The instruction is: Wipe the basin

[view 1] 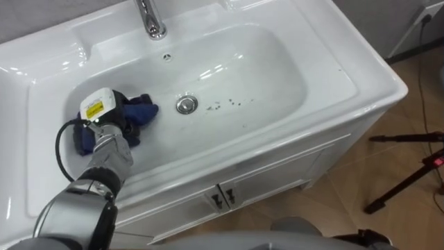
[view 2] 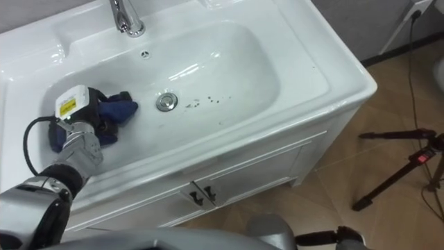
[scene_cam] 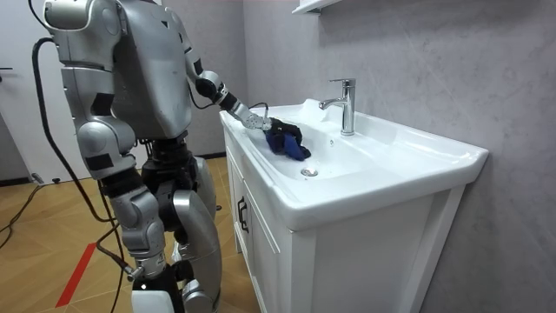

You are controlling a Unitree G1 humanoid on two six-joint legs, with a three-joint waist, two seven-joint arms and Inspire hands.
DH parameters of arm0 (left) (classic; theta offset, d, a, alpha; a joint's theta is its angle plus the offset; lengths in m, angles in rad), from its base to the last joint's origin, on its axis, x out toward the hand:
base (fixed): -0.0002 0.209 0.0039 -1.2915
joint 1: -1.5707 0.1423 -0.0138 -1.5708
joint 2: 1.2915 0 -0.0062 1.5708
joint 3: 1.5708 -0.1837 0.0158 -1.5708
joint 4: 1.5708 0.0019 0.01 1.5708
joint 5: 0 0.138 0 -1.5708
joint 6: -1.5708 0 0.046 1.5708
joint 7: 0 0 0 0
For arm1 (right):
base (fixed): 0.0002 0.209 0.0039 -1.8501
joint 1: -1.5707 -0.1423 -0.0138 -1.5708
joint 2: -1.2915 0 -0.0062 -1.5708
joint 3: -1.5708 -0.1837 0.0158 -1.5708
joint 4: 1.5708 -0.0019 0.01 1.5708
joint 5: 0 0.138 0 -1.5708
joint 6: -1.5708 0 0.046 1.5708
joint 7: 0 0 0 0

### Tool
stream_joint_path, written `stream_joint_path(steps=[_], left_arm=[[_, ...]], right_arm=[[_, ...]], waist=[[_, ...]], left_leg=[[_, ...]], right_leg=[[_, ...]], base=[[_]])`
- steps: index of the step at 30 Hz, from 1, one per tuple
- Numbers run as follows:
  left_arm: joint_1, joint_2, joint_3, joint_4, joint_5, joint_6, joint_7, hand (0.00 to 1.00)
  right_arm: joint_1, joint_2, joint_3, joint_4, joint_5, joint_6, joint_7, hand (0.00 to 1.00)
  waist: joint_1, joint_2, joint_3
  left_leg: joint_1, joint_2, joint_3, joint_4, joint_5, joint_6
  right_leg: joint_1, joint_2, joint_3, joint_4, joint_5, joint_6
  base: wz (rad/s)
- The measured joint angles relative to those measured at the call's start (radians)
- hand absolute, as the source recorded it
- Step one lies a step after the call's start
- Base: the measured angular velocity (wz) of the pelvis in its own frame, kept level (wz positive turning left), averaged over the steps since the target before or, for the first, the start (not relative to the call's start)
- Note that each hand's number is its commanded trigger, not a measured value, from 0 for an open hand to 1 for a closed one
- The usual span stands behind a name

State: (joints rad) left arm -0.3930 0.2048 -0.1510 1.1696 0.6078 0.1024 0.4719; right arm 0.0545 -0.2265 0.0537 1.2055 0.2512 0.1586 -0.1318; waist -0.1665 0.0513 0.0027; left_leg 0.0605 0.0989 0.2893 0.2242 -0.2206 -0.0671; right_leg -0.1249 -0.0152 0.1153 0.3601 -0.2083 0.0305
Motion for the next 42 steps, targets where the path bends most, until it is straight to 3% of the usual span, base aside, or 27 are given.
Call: stream_joint_path(steps=[4, 12, 17, 21, 23, 29, 42], left_arm=[[-0.029, -0.014, -0.009, 0.011, -0.131, -0.008, -0.005, 1.0], [-0.092, -0.043, -0.016, 0.036, -0.389, -0.033, -0.061, 1.0], [-0.124, -0.086, -0.089, 0.039, -0.532, -0.062, -0.095, 1.0], [-0.142, -0.098, -0.143, 0.038, -0.585, -0.066, -0.105, 1.0], [-0.152, -0.098, -0.181, 0.032, -0.632, -0.062, -0.106, 1.0], [-0.152, -0.102, -0.271, 0.017, -0.696, -0.058, -0.107, 1.0], [-0.151, -0.117, -0.368, -0.008, -0.714, -0.057, -0.11, 1.0]], right_arm=[[-0.007, 0.005, 0.002, 0.003, -0.002, -0.005, -0.011, 0.0], [-0.01, 0.021, 0.006, 0.002, 0.007, -0.004, -0.011, 0.0], [-0.017, 0.025, 0.013, -0.008, 0.008, -0.007, -0.027, 0.0], [-0.023, 0.025, 0.044, -0.008, 0.005, -0.005, -0.027, 0.0], [-0.026, 0.024, 0.047, -0.009, 0.002, -0.004, -0.024, 0.0], [-0.04, 0.021, 0.072, -0.038, 0.043, -0.015, -0.021, 0.0], [-0.052, 0.019, 0.123, -0.048, 0.157, -0.048, -0.018, 0.0]], waist=[[-0.024, -0.012, 0.0036], [-0.071, -0.016, 0.007], [-0.112, -0.02, 0.0113], [-0.136, -0.016, 0.0135], [-0.141, -0.006, 0.0167], [-0.144, 0.023, 0.0159], [-0.158, 0.026, 0.0178]], left_leg=[[-0.023, -0.007, 0.001, 0.013, 0.001, 0.003], [-0.046, -0.011, 0.02, 0.018, 0.005, 0.008], [-0.054, -0.018, 0.021, 0.012, 0.008, 0.014], [-0.064, -0.022, 0.022, 0.015, 0.008, 0.015], [-0.071, -0.023, 0.022, 0.016, 0.008, 0.015], [-0.067, -0.026, 0.015, 0.011, 0.01, 0.018], [-0.051, -0.024, 0.008, 0.003, 0.011, 0.018]], right_leg=[[-0.022, -0.006, 0.011, 0.007, 0.0, 0.007], [-0.053, -0.009, 0.021, 0.019, 0.001, 0.016], [-0.064, -0.016, 0.021, 0.019, 0.003, 0.02], [-0.069, -0.022, 0.019, 0.017, 0.004, 0.022], [-0.069, -0.026, 0.008, 0.016, 0.004, 0.022], [-0.055, -0.036, -0.018, 0.016, 0.0, 0.02], [0.02, -0.051, -0.075, -0.056, 0.001, 0.025]], base=[[-0.02], [-0.03], [0.0], [0.04], [0.14], [0.13], [0.14]])
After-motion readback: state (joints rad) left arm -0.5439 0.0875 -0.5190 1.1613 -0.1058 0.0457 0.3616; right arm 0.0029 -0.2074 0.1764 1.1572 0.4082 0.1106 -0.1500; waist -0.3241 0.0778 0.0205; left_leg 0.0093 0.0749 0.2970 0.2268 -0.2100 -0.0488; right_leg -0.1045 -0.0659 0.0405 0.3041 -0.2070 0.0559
